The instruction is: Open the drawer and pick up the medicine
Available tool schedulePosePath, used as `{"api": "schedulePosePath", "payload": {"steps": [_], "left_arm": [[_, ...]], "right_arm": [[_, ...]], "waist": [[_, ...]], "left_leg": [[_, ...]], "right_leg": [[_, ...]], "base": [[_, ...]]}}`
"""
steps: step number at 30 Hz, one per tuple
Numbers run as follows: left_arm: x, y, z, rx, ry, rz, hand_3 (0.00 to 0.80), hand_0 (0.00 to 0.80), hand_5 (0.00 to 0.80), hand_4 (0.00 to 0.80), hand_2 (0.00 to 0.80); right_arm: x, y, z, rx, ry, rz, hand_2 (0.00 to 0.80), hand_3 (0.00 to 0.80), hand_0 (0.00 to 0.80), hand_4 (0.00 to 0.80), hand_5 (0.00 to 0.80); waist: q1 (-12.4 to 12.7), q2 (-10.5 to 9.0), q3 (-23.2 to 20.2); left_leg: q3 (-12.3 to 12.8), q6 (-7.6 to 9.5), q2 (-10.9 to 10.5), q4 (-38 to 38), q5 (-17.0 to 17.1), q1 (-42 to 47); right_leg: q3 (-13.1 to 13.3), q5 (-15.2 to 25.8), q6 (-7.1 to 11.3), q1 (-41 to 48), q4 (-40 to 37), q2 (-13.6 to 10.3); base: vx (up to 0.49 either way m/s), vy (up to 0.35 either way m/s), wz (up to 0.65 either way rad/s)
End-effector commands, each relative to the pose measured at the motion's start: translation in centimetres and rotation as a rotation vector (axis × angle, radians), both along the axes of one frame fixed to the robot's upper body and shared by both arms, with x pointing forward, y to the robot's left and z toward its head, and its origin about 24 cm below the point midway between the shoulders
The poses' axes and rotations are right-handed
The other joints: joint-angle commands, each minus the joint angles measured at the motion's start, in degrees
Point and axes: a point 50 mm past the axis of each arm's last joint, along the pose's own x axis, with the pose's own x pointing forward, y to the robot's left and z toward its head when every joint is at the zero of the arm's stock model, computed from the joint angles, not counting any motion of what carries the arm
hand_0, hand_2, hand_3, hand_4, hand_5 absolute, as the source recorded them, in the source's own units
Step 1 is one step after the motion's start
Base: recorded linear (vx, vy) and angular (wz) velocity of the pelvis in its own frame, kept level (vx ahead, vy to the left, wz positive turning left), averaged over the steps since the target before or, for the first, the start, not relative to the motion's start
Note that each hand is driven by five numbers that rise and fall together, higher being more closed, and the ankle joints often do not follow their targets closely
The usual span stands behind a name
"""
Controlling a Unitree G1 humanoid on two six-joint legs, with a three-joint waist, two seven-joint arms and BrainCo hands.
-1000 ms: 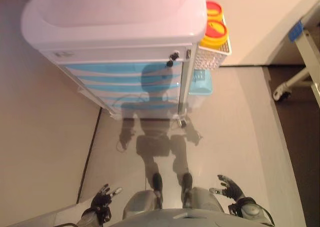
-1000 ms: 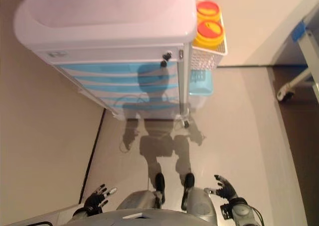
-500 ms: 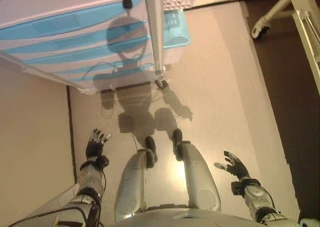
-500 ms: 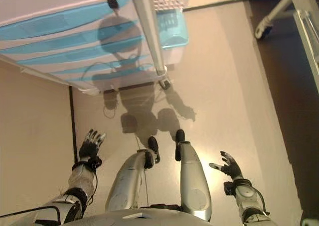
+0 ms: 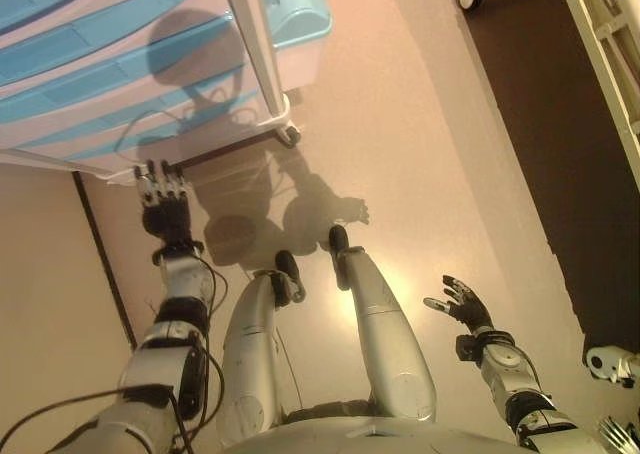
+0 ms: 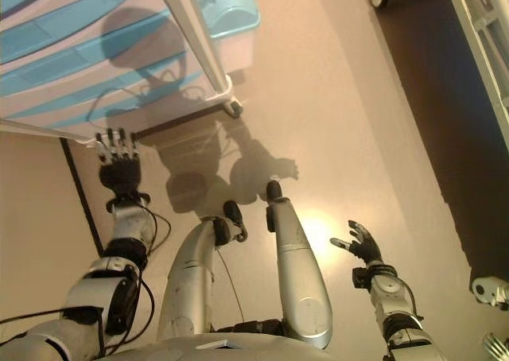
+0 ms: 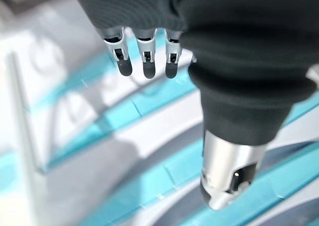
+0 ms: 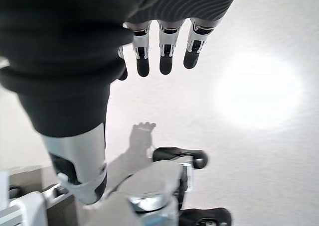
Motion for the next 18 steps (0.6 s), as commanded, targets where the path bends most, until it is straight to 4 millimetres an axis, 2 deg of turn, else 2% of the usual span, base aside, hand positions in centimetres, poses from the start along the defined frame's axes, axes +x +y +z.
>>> {"api": "schedulePosePath", "payload": {"steps": [1, 7, 13, 16, 18], "left_arm": [[-0.6, 3.2, 3.0, -0.022, -0.161, 0.093, 0.0, 0.0, 0.0, 0.0, 0.0], [0.5, 5.5, 8.4, -0.02, -0.226, 0.134, 0.0, 0.0, 0.0, 0.0, 0.0], [0.3, 7.9, 13.0, 0.014, -0.29, 0.179, 0.0, 0.0, 0.0, 0.0, 0.0], [0.4, 7.4, 16.0, 0.135, -0.387, 0.14, 0.0, 0.0, 0.0, 0.0, 0.0], [0.5, 6.1, 18.1, 0.237, -0.51, 0.08, 0.0, 0.0, 0.0, 0.0, 0.0]], "right_arm": [[-3.1, -1.5, -1.1, -0.023, 0.081, -0.02, 0.0, 0.0, 0.0, 0.0, 0.0], [-3.5, -2.0, -1.1, -0.024, 0.087, -0.034, 0.0, 0.0, 0.0, 0.0, 0.0], [-3.8, -2.8, -1.0, -0.032, 0.088, -0.058, 0.0, 0.0, 0.0, 0.0, 0.0], [-4.2, -2.9, -1.1, -0.032, 0.098, -0.064, 0.0, 0.0, 0.0, 0.0, 0.0], [-4.5, -3.0, -1.2, -0.032, 0.103, -0.063, 0.0, 0.0, 0.0, 0.0, 0.0]], "waist": [[-0.98, -0.22, -4.17], [-1.88, -0.21, -3.59], [-2.14, 0.24, -3.12], [-1.91, 0.25, -2.88], [-1.62, 0.26, -2.66]], "left_leg": [[-1.27, -0.38, -1.96, 3.09, -4.8, -2.86], [-0.89, -1.29, -1.92, 4.52, -4.99, -3.39], [-1.04, -2.33, -2.69, 4.93, -3.55, -2.38], [-1.19, -2.36, -3.14, 5.27, -3.29, -1.7], [-1.24, -2.47, -3.37, 5.36, -3.04, -1.25]], "right_leg": [[0.2, 2.61, 2.61, 1.56, -8.24, -0.59], [0.77, 3.9, 2.75, 1.81, -9.94, -0.58], [1.0, 4.33, 2.81, 3.49, -11.59, -0.59], [0.94, 4.34, 2.88, 4.63, -12.08, -0.59], [0.87, 4.22, 2.95, 5.4, -12.17, -0.56]], "base": [[0.041, 0.019, -0.08], [0.041, 0.022, -0.1], [0.058, 0.036, 0.03], [0.049, 0.012, 0.04], [0.041, 0.004, 0.06]]}}
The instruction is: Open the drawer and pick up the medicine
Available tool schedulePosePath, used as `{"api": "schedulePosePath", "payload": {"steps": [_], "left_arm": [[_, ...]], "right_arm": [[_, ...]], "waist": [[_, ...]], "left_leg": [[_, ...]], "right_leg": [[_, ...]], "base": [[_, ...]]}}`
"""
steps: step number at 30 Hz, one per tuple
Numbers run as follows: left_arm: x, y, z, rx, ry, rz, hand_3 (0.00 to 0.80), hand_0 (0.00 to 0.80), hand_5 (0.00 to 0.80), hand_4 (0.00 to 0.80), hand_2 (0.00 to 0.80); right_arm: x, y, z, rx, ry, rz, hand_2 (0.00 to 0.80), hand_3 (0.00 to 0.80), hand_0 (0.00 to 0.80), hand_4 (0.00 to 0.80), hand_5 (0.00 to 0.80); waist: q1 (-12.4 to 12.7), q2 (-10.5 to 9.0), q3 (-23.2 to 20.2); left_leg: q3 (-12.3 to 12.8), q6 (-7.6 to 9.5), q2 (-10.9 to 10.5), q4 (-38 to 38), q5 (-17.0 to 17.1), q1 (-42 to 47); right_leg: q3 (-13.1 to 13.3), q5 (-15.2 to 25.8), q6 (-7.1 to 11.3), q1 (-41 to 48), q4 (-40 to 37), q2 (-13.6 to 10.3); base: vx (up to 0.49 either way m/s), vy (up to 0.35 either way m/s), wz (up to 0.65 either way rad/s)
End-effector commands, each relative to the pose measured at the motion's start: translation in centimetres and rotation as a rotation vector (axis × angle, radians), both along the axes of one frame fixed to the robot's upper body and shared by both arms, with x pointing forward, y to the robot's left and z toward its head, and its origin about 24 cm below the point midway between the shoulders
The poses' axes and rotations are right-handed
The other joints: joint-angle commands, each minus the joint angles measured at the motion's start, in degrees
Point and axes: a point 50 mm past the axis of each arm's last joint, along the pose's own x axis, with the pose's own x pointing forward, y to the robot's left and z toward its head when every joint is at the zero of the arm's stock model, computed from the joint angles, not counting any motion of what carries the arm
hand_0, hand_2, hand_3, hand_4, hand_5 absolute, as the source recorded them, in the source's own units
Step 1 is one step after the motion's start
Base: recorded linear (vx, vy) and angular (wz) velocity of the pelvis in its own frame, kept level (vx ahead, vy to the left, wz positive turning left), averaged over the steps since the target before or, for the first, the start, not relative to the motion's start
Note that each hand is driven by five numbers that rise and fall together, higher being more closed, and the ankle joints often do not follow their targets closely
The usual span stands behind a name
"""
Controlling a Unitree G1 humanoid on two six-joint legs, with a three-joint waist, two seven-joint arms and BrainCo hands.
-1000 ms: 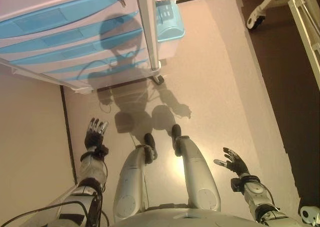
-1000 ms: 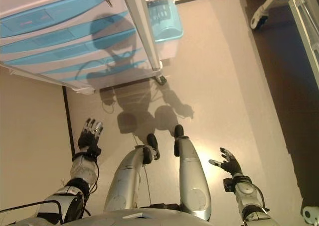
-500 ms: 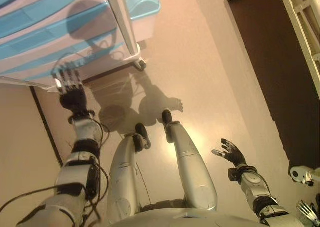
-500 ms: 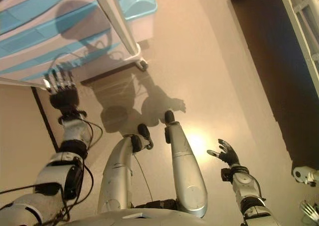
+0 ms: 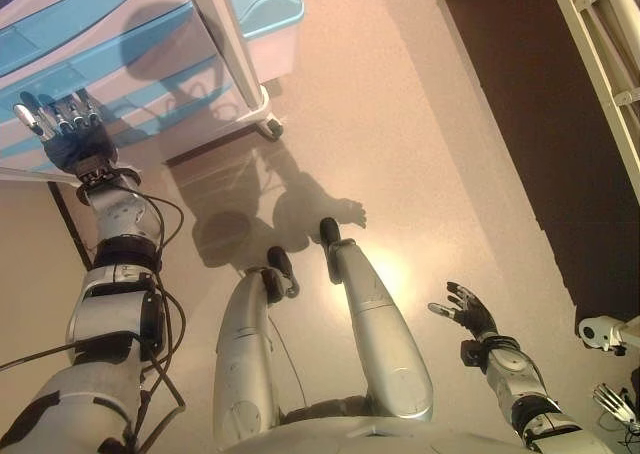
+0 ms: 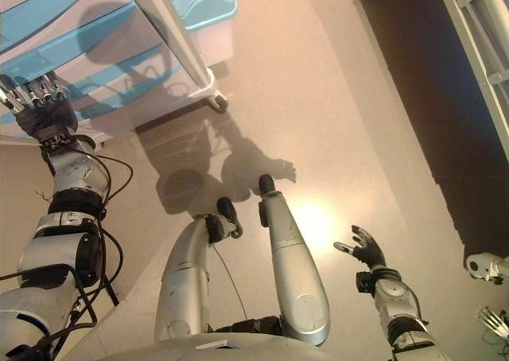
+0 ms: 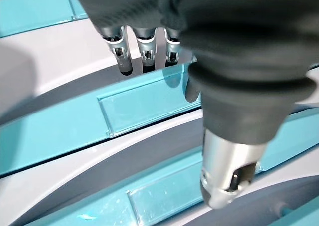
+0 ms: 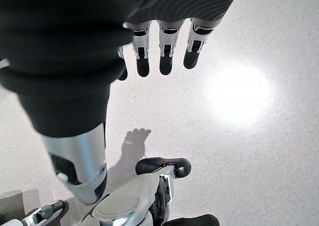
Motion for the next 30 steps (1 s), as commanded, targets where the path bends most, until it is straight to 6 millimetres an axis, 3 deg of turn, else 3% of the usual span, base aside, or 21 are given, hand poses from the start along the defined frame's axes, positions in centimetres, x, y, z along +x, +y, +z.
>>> {"api": "schedulePosePath", "payload": {"steps": [1, 4, 6, 11, 14, 18, 22, 26, 30], "left_arm": [[-1.4, 0.4, 10.0, 0.428, -0.395, 0.037, 0.0, 0.0, 0.0, 0.0, 0.0], [-2.3, -3.7, 13.1, 0.701, -0.733, -0.058, 0.0, 0.0, 0.0, 0.0, 0.0], [-3.0, -6.1, 14.3, 0.804, -0.872, -0.093, 0.8, 0.8, 0.8, 0.8, 0.8], [-5.3, -10.4, 15.6, 1.013, -1.173, -0.182, 0.8, 0.8, 0.8, 0.8, 0.8], [-6.6, -12.0, 15.9, 1.111, -1.254, -0.237, 0.8, 0.8, 0.8, 0.8, 0.8], [-7.6, -12.9, 14.1, 1.119, -1.312, -0.321, 0.8, 0.8, 0.8, 0.8, 0.8], [-7.7, -12.6, 8.4, 0.916, -1.272, -0.478, 0.8, 0.8, 0.8, 0.8, 0.8], [-8.6, -13.6, -0.7, 0.688, -1.029, -0.645, 0.8, 0.8, 0.8, 0.8, 0.8], [-11.2, -13.9, -9.7, 0.403, -0.728, -0.809, 0.8, 0.8, 0.8, 0.8, 0.8]], "right_arm": [[-3.8, -2.3, -0.9, -0.037, 0.077, -0.038, 0.0, 0.0, 0.0, 0.0, 0.0], [-4.1, -2.4, -1.0, -0.038, 0.078, -0.022, 0.0, 0.0, 0.0, 0.0, 0.0], [-4.2, -2.4, -1.0, -0.036, 0.082, -0.01, 0.0, 0.0, 0.0, 0.0, 0.0], [-4.8, -2.6, -1.1, -0.08, 0.108, 0.03, 0.0, 0.0, 0.0, 0.0, 0.0], [-4.9, -2.7, -1.0, -0.11, 0.12, 0.066, 0.0, 0.0, 0.0, 0.0, 0.0], [-4.9, -2.6, -0.9, -0.139, 0.123, 0.111, 0.0, 0.0, 0.0, 0.0, 0.0], [-5.0, -1.9, -1.1, -0.159, 0.134, 0.143, 0.0, 0.0, 0.0, 0.0, 0.0], [-5.3, -0.2, -1.7, -0.165, 0.148, 0.189, 0.0, 0.0, 0.0, 0.0, 0.0], [-5.3, 0.1, -1.8, -0.156, 0.151, 0.183, 0.0, 0.0, 0.0, 0.0, 0.0]], "waist": [[0.18, 0.12, -3.45], [0.62, 0.16, -2.81], [0.89, 0.37, -2.47], [1.46, 0.94, -1.45], [2.02, 1.26, -1.72], [3.47, 1.45, -2.65], [6.27, 1.16, -4.68], [10.0, 0.62, -6.94], [13.62, 1.03, -8.38]], "left_leg": [[-0.2, -2.08, -3.62, 3.9, -2.51, -0.54], [-0.21, -2.01, -4.28, 3.3, -2.16, 0.27], [-0.35, -1.88, -4.8, 2.37, -2.08, 1.18], [-0.22, -1.27, -6.27, -0.78, -0.07, 3.79], [-0.98, -1.45, -7.04, -3.29, 0.87, 6.21], [-3.16, -1.81, -8.34, -6.85, 1.75, 9.5], [-6.64, -2.4, -9.55, -10.96, 2.22, 13.33], [-11.31, -2.84, -9.78, -15.94, 3.95, 18.95], [-14.26, -3.94, -7.7, -20.78, 5.88, 24.45]], "right_leg": [[0.35, 4.12, 3.08, 5.79, -13.04, -1.13], [0.51, 4.5, 3.21, 6.79, -13.55, -1.12], [0.51, 4.53, 3.39, 7.58, -13.77, -1.07], [0.37, 5.21, 3.44, 9.86, -14.32, -1.4], [-0.22, 4.0, 3.17, 12.04, -13.96, -1.58], [-1.56, 1.28, 2.31, 15.5, -12.72, -1.88], [-4.55, -1.62, 1.32, 20.05, -11.68, -2.65], [-8.8, -4.22, 0.42, 26.65, -11.86, -3.87], [-13.01, -5.63, -0.25, 33.88, -13.95, -4.94]], "base": [[0.035, 0.004, 0.1], [0.024, 0.002, 0.14], [0.03, 0.018, 0.13], [-0.024, 0.019, 0.1], [0.026, -0.003, 0.1], [0.004, -0.073, 0.24], [0.008, -0.194, 0.32], [0.043, -0.264, 0.53], [0.068, -0.284, 0.63]]}}
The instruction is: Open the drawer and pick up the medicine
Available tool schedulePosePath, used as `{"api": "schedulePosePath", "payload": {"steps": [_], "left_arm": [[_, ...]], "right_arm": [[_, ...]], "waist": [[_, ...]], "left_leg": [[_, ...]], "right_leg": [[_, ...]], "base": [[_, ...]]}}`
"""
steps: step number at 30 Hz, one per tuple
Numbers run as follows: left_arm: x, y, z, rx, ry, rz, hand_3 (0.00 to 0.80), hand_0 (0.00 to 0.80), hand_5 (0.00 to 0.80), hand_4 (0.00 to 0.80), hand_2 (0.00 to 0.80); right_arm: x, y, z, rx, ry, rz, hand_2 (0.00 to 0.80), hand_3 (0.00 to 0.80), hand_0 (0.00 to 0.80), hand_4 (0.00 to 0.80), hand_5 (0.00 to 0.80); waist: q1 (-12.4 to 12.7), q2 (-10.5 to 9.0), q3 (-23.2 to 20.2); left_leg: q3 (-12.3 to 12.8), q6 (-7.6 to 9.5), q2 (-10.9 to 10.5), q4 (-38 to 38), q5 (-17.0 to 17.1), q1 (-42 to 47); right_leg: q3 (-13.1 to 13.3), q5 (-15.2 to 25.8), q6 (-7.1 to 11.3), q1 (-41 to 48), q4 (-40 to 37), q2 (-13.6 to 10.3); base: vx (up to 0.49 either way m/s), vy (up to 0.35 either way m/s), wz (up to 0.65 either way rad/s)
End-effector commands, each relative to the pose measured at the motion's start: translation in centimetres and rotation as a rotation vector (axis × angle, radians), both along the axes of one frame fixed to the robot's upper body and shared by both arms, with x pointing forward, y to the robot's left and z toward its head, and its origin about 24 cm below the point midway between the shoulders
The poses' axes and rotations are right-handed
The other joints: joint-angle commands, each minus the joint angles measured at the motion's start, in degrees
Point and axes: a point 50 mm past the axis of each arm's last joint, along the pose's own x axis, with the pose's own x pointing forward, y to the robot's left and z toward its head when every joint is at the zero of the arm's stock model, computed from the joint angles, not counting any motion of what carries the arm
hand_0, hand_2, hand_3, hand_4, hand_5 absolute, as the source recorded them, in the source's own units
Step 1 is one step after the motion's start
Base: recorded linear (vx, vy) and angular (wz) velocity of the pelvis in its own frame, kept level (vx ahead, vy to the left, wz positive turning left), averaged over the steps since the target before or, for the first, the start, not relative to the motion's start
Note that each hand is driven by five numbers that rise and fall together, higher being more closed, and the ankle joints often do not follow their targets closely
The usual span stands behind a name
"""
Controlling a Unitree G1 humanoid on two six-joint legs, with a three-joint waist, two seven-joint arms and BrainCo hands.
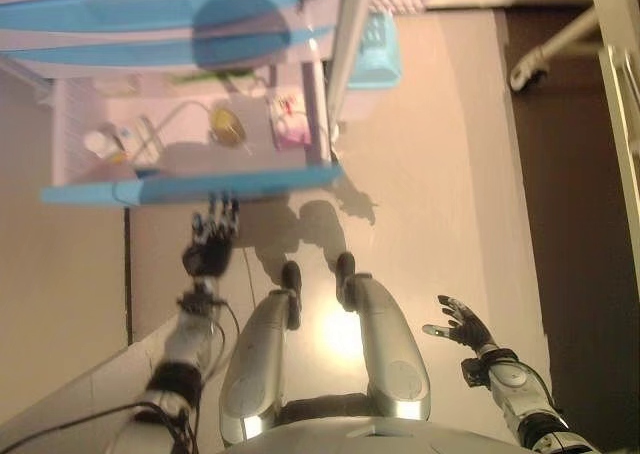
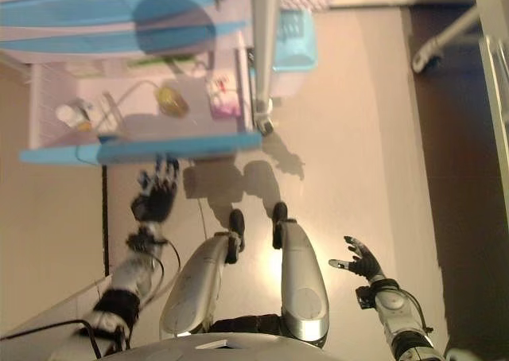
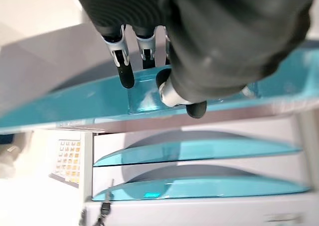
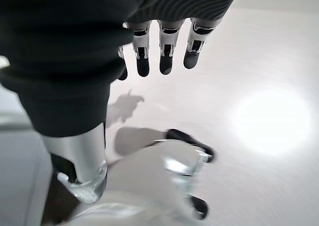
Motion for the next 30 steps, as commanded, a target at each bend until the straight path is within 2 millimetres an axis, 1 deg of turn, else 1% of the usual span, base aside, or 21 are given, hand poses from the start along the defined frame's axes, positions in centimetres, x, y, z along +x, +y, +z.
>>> {"api": "schedulePosePath", "payload": {"steps": [1, 2, 3, 4, 5, 7, 10, 11, 12, 14, 15, 19, 20, 22, 23, 25, 26, 28, 30], "left_arm": [[0.3, -0.9, 7.9, -0.115, -0.794, -0.199, 0.8, 0.8, 0.8, 0.8, 0.8], [-1.3, -0.6, 5.4, -0.133, -0.696, -0.21, 0.8, 0.8, 0.8, 0.8, 0.8], [-2.2, -0.3, 4.0, -0.129, -0.625, -0.203, 0.8, 0.8, 0.8, 0.8, 0.8], [-3.5, 0.0, 2.4, -0.163, -0.572, -0.191, 0.8, 0.8, 0.8, 0.8, 0.8], [-4.1, 0.2, 1.8, -0.173, -0.55, -0.187, 0.8, 0.8, 0.8, 0.8, 0.8], [-7.3, 1.3, -1.3, -0.188, -0.392, -0.121, 0.8, 0.8, 0.8, 0.8, 0.8], [-10.9, 2.0, -4.5, -0.195, -0.134, -0.036, 0.8, 0.8, 0.8, 0.8, 0.8], [-11.5, 2.1, -5.2, -0.182, -0.054, -0.016, 0.8, 0.8, 0.8, 0.8, 0.8], [-12.7, 2.1, -6.1, -0.186, 0.038, 0.004, 0.8, 0.8, 0.8, 0.8, 0.8], [-14.0, 2.1, -7.3, -0.179, 0.197, 0.031, 0.8, 0.8, 0.8, 0.8, 0.8], [-15.1, 2.2, -8.0, -0.169, 0.306, 0.032, 0.8, 0.8, 0.8, 0.8, 0.8], [-17.1, 2.3, -9.6, -0.094, 0.568, 0.008, 0.8, 0.8, 0.8, 0.8, 0.8], [-17.5, 2.4, -10.0, -0.064, 0.647, 0.003, 0.0, 0.0, 0.0, 0.0, 0.0], [-17.8, 3.0, -10.7, 0.05, 0.8, 0.021, 0.0, 0.0, 0.0, 0.0, 0.0], [-18.0, 3.5, -11.1, 0.134, 0.895, 0.03, 0.0, 0.0, 0.0, 0.0, 0.0], [-18.6, 4.8, -11.6, 0.288, 1.066, 0.108, 0.0, 0.0, 0.0, 0.0, 0.0], [-19.2, 6.1, -11.7, 0.466, 1.21, 0.155, 0.0, 0.0, 0.0, 0.0, 0.0], [-19.3, 7.7, -11.5, 0.731, 1.358, 0.21, 0.0, 0.0, 0.0, 0.0, 0.0], [-18.6, 8.6, -10.9, 0.896, 1.376, 0.245, 0.0, 0.0, 0.0, 0.0, 0.0]], "right_arm": [[-3.4, -1.9, -1.0, -0.051, 0.099, -0.036, 0.0, 0.0, 0.0, 0.0, 0.0], [-3.2, -2.1, -0.9, -0.057, 0.1, -0.042, 0.0, 0.0, 0.0, 0.0, 0.0], [-3.0, -2.4, -0.8, -0.061, 0.097, -0.045, 0.0, 0.0, 0.0, 0.0, 0.0], [-2.8, -2.7, -0.6, -0.064, 0.096, -0.051, 0.0, 0.0, 0.0, 0.0, 0.0], [-2.7, -2.9, -0.5, -0.066, 0.094, -0.051, 0.0, 0.0, 0.0, 0.0, 0.0], [-2.1, -3.8, -0.1, -0.066, 0.084, -0.072, 0.0, 0.0, 0.0, 0.0, 0.0], [-1.9, -4.2, 0.0, -0.056, 0.087, -0.081, 0.0, 0.0, 0.0, 0.0, 0.0], [-1.9, -4.2, -0.1, -0.055, 0.09, -0.078, 0.0, 0.0, 0.0, 0.0, 0.0], [-2.1, -4.2, -0.2, -0.054, 0.091, -0.087, 0.0, 0.0, 0.0, 0.0, 0.0], [-2.3, -4.3, -0.4, -0.049, 0.095, -0.1, 0.0, 0.0, 0.0, 0.0, 0.0], [-2.4, -4.4, -0.4, -0.044, 0.093, -0.119, 0.0, 0.0, 0.0, 0.0, 0.0], [-2.7, -4.9, -0.4, -0.04, 0.072, -0.186, 0.0, 0.0, 0.0, 0.0, 0.0], [-2.9, -5.1, -0.4, -0.04, 0.062, -0.207, 0.0, 0.0, 0.0, 0.0, 0.0], [-3.0, -5.7, -0.1, -0.079, 0.015, -0.29, 0.0, 0.0, 0.0, 0.0, 0.0], [-2.9, -6.2, 0.3, -0.105, -0.015, -0.331, 0.0, 0.0, 0.0, 0.0, 0.0], [-2.5, -7.0, 1.2, -0.184, -0.098, -0.406, 0.0, 0.0, 0.0, 0.0, 0.0], [-1.9, -7.4, 2.2, -0.27, -0.169, -0.415, 0.0, 0.0, 0.0, 0.0, 0.0], [0.1, -7.6, 4.5, -0.399, -0.317, -0.379, 0.0, 0.0, 0.0, 0.0, 0.0], [2.3, -7.1, 7.6, -0.487, -0.478, -0.324, 0.0, 0.0, 0.0, 0.0, 0.0]], "waist": [[4.74, 2.88, -11.84], [5.87, 3.17, -12.04], [6.53, 3.42, -12.27], [7.14, 3.68, -12.68], [7.33, 3.81, -12.79], [8.59, 4.5, -13.2], [9.77, 4.96, -14.06], [10.0, 5.02, -14.25], [10.38, 5.09, -14.55], [10.85, 5.2, -15.06], [11.15, 5.32, -15.38], [11.47, 5.63, -16.55], [11.47, 5.71, -16.96], [11.26, 5.78, -17.88], [11.08, 5.79, -18.25], [10.57, 5.7, -18.98], [10.1, 5.53, -19.5], [9.14, 5.19, -20.25], [8.13, 4.9, -20.75]], "left_leg": [[-0.08, -1.99, 1.15, 3.06, -3.01, -1.75], [-0.5, -2.54, 1.79, 1.6, -2.4, -0.29], [-0.76, -2.95, 2.17, 0.38, -1.76, 0.58], [-1.05, -3.24, 2.65, -1.04, -1.0, 1.23], [-1.06, -3.4, 2.82, -1.42, -0.77, 1.45], [-0.71, -4.22, 3.77, -3.59, 0.29, 3.1], [-0.81, -4.84, 4.25, -5.69, 1.2, 4.54], [-0.84, -5.01, 4.26, -5.91, 1.29, 4.75], [-0.95, -5.19, 4.18, -6.34, 1.49, 5.0], [-1.24, -5.45, 3.99, -6.7, 1.63, 5.3], [-1.49, -5.6, 3.75, -6.84, 1.7, 5.49], [-2.1, -5.96, 3.06, -7.35, 1.95, 5.96], [-2.28, -5.95, 2.87, -7.58, 2.0, 6.22], [-2.59, -5.87, 2.34, -7.96, 2.09, 6.66], [-2.79, -5.75, 2.12, -8.13, 2.02, 6.9], [-3.08, -5.39, 1.55, -8.4, 1.87, 7.38], [-3.17, -5.11, 1.25, -8.53, 1.63, 7.65], [-3.02, -4.62, 0.95, -8.86, 1.33, 8.05], [-2.85, -4.1, 0.68, -9.4, 1.1, 8.49]], "right_leg": [[-3.56, -2.65, 0.36, 5.99, -0.95, 0.89], [-4.9, -2.89, 0.35, 7.81, -1.73, 0.45], [-5.68, -2.93, 0.39, 8.84, -2.44, 0.25], [-6.68, -2.83, 0.37, 9.8, -3.5, 0.06], [-7.01, -2.84, 0.39, 10.08, -3.74, -0.04], [-8.68, -3.11, 0.49, 11.98, -5.17, -0.55], [-10.31, -2.99, 0.55, 13.66, -7.34, -0.68], [-10.63, -2.97, 0.54, 14.03, -7.82, -0.71], [-11.16, -2.96, 0.48, 14.59, -8.57, -0.75], [-11.67, -3.0, 0.45, 15.16, -9.31, -0.83], [-11.92, -3.09, 0.34, 15.55, -9.7, -0.89], [-12.44, -3.12, 0.12, 16.46, -10.76, -0.93], [-12.46, -3.09, 0.12, 16.67, -10.95, -0.95], [-12.31, -2.86, 0.17, 16.94, -11.44, -0.9], [-12.05, -2.74, 0.2, 17.07, -11.77, -0.83], [-11.47, -2.53, 0.27, 17.32, -12.34, -0.62], [-10.88, -2.38, 0.32, 17.34, -12.74, -0.47], [-9.74, -2.07, 0.4, 17.38, -13.54, -0.13], [-8.63, -1.67, 0.55, 17.29, -14.23, 0.16]], "base": [[0.049, -0.245, 0.72], [0.031, -0.213, 0.67], [0.022, -0.178, 0.63], [-0.001, -0.112, 0.7], [-0.015, -0.099, 0.62], [-0.032, -0.104, 0.35], [-0.042, -0.107, 0.25], [-0.04, -0.093, 0.28], [-0.04, -0.076, 0.18], [-0.038, -0.054, 0.12], [-0.034, -0.026, 0.2], [-0.025, 0.014, 0.22], [-0.004, 0.05, 0.11], [0.001, 0.051, 0.18], [0.003, 0.055, 0.23], [0.009, 0.071, 0.12], [0.011, 0.077, 0.04], [0.004, 0.082, 0.02], [-0.018, 0.086, -0.01]]}}
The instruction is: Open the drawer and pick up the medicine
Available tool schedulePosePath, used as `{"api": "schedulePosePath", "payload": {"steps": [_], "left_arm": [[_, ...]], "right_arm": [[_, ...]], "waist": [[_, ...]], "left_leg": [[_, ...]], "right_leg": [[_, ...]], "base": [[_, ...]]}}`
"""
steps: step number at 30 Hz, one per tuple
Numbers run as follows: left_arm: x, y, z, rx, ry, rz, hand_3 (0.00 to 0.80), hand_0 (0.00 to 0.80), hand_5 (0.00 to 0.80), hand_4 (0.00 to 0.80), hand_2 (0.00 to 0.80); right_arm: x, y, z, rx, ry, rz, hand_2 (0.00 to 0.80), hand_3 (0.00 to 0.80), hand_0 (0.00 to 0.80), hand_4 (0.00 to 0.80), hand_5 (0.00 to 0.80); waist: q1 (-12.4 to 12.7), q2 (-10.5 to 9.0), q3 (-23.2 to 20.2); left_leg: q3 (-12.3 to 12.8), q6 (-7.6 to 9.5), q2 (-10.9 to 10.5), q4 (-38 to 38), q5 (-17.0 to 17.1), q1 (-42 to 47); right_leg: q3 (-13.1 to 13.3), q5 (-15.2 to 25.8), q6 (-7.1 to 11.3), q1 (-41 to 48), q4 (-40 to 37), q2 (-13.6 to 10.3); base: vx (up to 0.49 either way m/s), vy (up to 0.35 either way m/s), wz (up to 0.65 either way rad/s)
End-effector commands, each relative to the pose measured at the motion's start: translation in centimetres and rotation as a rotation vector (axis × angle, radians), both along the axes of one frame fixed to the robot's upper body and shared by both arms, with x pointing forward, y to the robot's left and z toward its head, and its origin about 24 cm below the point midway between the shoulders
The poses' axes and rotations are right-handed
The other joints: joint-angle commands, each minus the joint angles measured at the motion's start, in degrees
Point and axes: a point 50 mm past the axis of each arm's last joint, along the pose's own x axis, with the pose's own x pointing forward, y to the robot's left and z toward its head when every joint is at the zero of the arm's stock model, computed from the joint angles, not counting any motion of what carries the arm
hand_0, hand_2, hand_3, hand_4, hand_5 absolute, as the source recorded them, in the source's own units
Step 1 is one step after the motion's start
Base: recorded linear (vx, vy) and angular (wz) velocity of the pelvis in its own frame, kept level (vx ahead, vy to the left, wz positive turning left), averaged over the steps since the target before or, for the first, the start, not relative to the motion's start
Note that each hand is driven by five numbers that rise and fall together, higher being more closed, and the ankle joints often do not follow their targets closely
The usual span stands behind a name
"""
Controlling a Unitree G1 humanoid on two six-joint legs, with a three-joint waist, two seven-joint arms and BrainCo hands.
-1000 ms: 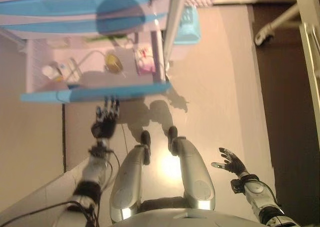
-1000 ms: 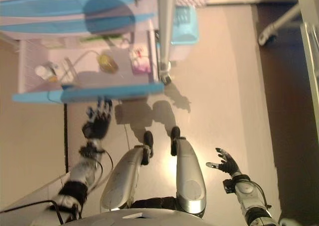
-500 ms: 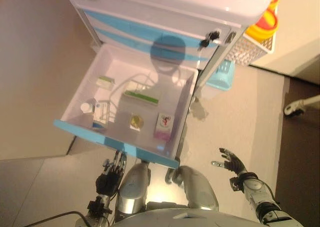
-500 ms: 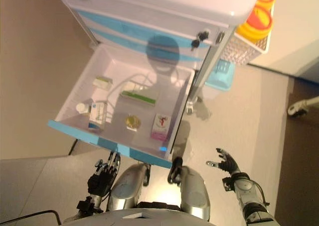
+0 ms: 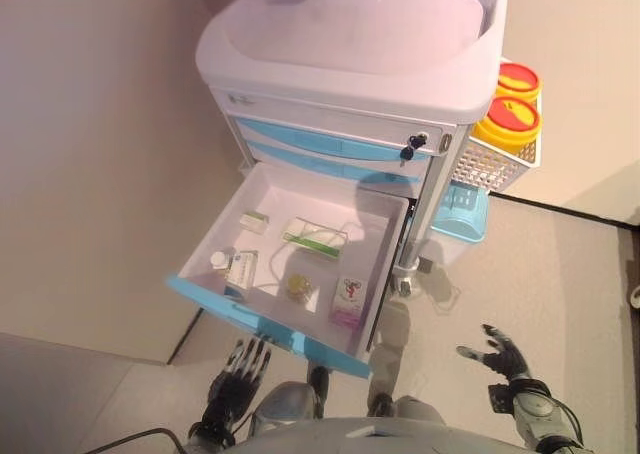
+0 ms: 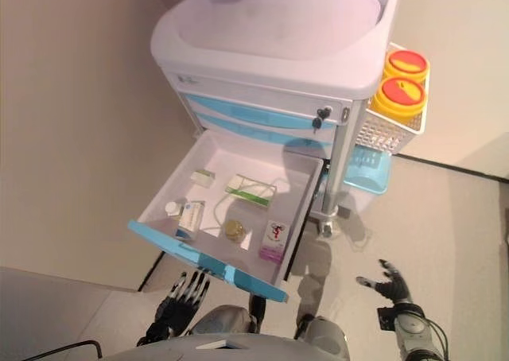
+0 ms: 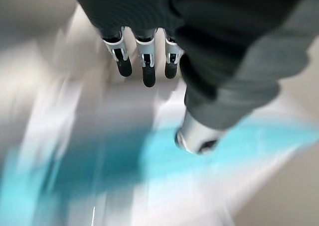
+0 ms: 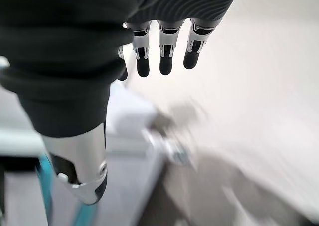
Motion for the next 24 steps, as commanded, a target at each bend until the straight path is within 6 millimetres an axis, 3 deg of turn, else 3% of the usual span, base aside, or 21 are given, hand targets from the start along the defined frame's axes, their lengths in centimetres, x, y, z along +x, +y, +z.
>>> {"api": "schedulePosePath", "payload": {"steps": [1, 5, 11, 17, 24], "left_arm": [[-1.2, 4.8, 1.7, 0.401, 0.146, -0.114, 0.0, 0.0, 0.0, 0.0, 0.0], [-0.1, 3.2, 1.7, 0.536, 0.176, -0.407, 0.0, 0.0, 0.0, 0.0, 0.0], [0.1, 1.9, 1.3, 0.7, 0.256, -0.802, 0.0, 0.0, 0.0, 0.0, 0.0], [0.9, 1.7, 0.9, 0.663, 0.274, -0.89, 0.0, 0.0, 0.0, 0.0, 0.0], [2.0, 0.8, 0.9, 0.675, 0.239, -1.049, 0.0, 0.0, 0.0, 0.0, 0.0]], "right_arm": [[5.4, 0.8, 7.1, -0.25, -0.376, 0.116, 0.0, 0.0, 0.0, 0.0, 0.0], [7.5, 4.4, 13.6, -0.367, -0.653, 0.43, 0.0, 0.0, 0.0, 0.0, 0.0], [8.5, 10.1, 18.2, -0.524, -0.765, 0.963, 0.0, 0.0, 0.0, 0.0, 0.0], [9.6, 15.3, 19.3, -0.668, -0.783, 1.336, 0.0, 0.0, 0.0, 0.0, 0.0], [11.7, 18.9, 17.9, -0.799, -0.635, 1.507, 0.0, 0.0, 0.0, 0.0, 0.0]], "waist": [[0.01, -4.42, 2.28], [-1.45, -4.53, 1.11], [-2.22, -4.4, -0.74], [-0.14, -4.71, -1.8], [3.61, -4.75, -2.09]], "left_leg": [[0.71, 0.97, -2.68, 3.71, -6.44, -0.9], [1.62, 2.24, -3.18, 2.1, -6.52, -0.2], [3.54, 2.59, -2.98, -1.33, -5.51, 0.7], [3.61, 2.09, -2.78, -3.85, -4.34, 0.94], [1.15, 1.75, -2.97, -4.49, -3.45, 0.31]], "right_leg": [[6.28, 2.13, 3.99, 4.17, -6.13, 0.07], [7.87, 3.5, 5.04, 3.7, -7.72, 0.39], [8.73, 5.17, 6.39, 3.22, -10.27, 0.88], [7.25, 6.4, 6.92, 3.51, -12.68, 0.73], [4.33, 6.08, 6.71, 3.8, -12.41, -0.16]], "base": [[-0.032, 0.092, -0.05], [-0.032, 0.085, -0.1], [-0.021, 0.089, -0.23], [-0.023, 0.057, -0.05], [-0.013, 0.025, 0.29]]}}
